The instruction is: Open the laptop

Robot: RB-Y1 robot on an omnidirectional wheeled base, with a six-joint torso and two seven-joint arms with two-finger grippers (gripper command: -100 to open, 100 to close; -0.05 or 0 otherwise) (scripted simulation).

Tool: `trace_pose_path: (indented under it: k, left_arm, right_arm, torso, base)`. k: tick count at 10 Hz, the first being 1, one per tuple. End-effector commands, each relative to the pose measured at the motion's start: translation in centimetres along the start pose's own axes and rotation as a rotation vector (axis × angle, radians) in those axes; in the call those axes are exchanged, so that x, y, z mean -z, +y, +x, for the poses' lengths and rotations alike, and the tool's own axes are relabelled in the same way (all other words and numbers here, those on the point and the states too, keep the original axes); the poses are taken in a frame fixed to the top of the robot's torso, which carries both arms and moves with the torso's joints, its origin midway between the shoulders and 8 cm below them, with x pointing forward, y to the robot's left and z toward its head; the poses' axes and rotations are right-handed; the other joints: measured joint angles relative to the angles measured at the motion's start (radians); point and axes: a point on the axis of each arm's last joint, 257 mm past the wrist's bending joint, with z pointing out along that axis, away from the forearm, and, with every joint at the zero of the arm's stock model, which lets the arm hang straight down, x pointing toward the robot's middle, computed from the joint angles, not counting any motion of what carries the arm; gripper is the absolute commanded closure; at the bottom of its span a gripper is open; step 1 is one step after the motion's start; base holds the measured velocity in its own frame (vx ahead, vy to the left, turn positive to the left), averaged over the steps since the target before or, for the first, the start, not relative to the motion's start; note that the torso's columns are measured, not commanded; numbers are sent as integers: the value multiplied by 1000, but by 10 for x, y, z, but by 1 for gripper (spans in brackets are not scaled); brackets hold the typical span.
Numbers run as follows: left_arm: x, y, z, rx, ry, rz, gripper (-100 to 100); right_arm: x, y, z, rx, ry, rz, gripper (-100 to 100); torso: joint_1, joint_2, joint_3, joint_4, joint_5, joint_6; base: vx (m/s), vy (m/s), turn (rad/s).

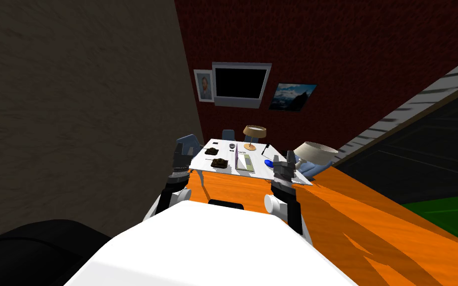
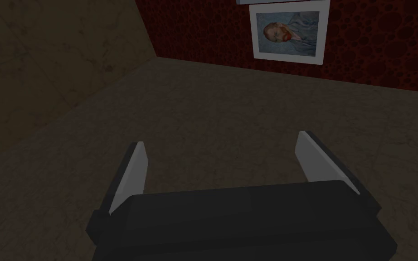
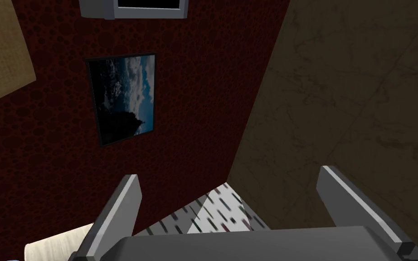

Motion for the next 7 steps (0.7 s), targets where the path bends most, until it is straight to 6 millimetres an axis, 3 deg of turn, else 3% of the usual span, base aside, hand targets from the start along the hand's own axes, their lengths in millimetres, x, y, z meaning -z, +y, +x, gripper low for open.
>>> trace_pose_path:
  k: [1, 7]
  left_arm:
    - [0, 0, 0, 0, 0, 0, 0]
    - [0, 0, 0, 0, 0, 0, 0]
  right_arm:
    - [0, 0, 0, 0, 0, 0, 0]
    - [0, 0, 0, 0, 0, 0, 0]
  torso:
    - [0, 40, -82, 41, 0, 0]
    - [0, 470, -939, 470, 0, 0]
  base:
    - [0, 0, 0]
    - [0, 0, 0]
